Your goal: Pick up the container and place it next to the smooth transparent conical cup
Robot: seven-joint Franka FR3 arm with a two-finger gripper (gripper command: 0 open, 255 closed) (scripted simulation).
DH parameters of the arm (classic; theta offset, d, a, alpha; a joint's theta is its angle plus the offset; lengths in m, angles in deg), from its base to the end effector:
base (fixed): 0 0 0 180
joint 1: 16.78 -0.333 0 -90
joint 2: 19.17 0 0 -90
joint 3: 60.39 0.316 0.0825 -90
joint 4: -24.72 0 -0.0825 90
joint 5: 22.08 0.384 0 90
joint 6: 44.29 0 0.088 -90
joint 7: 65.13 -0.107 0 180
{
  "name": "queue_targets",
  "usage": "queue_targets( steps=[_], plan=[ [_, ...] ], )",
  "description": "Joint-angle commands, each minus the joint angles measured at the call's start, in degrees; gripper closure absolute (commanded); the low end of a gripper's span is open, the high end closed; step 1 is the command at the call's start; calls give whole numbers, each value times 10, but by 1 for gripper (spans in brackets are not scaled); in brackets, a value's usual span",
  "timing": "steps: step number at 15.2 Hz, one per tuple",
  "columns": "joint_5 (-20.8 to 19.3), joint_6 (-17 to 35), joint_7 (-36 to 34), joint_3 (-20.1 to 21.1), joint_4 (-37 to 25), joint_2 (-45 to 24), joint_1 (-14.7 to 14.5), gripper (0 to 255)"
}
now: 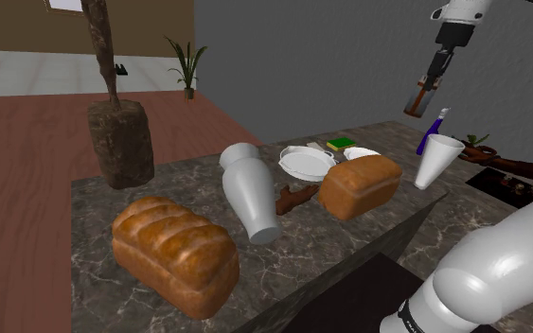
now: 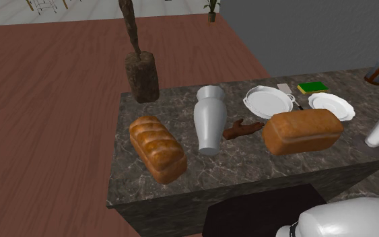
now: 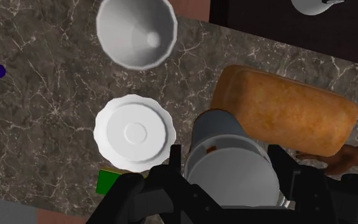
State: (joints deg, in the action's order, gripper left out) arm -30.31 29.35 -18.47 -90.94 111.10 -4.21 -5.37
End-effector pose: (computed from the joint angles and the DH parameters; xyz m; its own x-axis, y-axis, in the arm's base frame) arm 0.2859 -0.3448 0.7367 0.9984 0.0561 -0.0036 0.0561 -0.9984 0.0051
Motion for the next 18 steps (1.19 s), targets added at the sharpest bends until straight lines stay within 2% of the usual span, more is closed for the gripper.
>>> queue_targets(
  steps=[1, 4, 18],
  plan=[
    [8, 5, 40, -31, -23, -27, 8, 255],
    [30, 3, 94, -73, -67, -74, 22, 255],
    [-6, 120, 61, -52, 109, -5, 24, 255]
  ],
)
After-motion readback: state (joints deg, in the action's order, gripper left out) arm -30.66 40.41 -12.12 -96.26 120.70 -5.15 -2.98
